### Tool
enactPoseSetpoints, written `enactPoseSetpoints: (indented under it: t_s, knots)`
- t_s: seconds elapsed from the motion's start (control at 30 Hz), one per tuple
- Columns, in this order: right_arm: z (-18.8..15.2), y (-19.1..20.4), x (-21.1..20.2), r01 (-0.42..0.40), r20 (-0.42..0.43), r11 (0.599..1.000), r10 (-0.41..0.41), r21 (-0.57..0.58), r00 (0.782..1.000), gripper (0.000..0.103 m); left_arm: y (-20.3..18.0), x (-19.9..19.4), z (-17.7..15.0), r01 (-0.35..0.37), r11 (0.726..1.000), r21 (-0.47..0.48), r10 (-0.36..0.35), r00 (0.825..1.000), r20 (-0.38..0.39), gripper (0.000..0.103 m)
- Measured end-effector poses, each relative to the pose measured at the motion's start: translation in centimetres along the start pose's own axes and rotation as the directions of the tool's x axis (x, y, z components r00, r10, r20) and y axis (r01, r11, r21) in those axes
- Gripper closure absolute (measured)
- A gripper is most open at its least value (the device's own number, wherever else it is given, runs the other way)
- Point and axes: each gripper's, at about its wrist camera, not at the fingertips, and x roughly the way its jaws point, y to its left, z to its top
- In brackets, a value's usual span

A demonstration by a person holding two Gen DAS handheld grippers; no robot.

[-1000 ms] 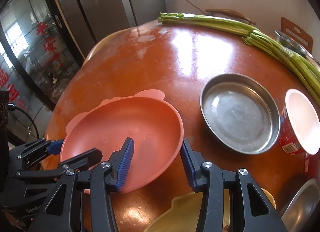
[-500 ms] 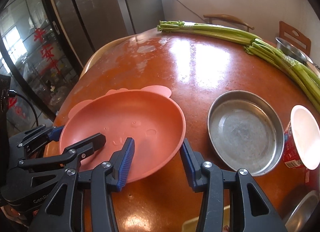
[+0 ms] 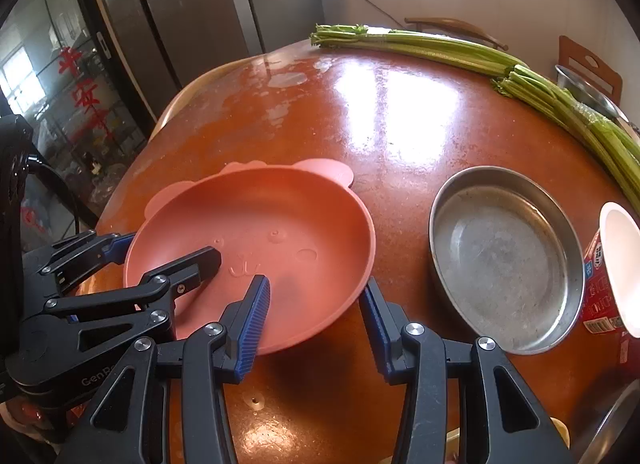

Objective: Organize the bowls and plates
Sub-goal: 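Slide the pink plate across the table and open the left tool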

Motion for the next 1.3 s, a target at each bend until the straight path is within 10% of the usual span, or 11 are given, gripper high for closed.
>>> enactPoseSetpoints:
  t_s: [1.3]
  knots:
    - [-2.2,-3.8,-8.0,0.061,0.132,0.998,-0.065,0.035,0.989,0.054,-2.8,-6.6,-1.7,0.043,0.999,-0.031,-0.04,0.993,0.11,0.037]
